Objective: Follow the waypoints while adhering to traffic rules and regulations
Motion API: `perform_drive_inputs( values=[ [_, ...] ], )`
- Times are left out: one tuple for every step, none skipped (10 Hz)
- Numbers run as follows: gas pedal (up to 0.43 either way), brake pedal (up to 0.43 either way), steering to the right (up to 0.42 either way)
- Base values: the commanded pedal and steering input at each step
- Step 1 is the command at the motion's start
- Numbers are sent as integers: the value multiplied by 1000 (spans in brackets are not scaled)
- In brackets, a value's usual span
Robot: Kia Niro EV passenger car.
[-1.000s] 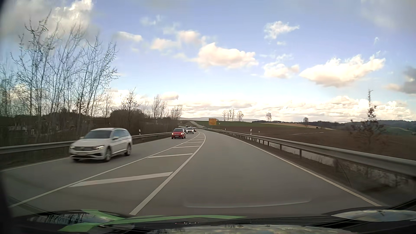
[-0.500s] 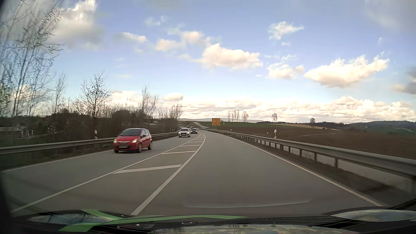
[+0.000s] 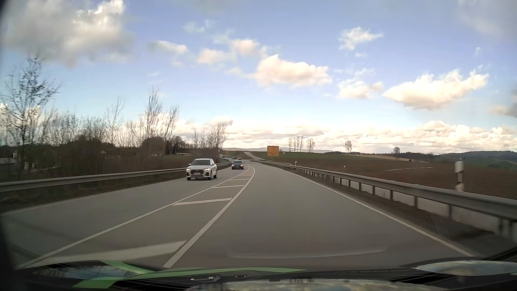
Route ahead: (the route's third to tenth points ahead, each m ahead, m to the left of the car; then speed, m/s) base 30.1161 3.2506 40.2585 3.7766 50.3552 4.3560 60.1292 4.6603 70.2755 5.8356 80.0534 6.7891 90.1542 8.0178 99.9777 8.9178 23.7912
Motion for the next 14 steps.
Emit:
perform_drive_inputs(
  values=[
    [110, 0, -11],
    [110, 0, -11],
    [110, 0, -11],
    [118, 0, -11],
    [118, 0, -11],
    [118, 0, -11],
    [118, 0, -11],
    [118, 0, -11],
    [118, 0, -11],
    [118, 0, -11],
    [118, 0, -11],
    [118, 0, -11],
    [118, 0, -11],
    [118, 0, -11]
  ],
)
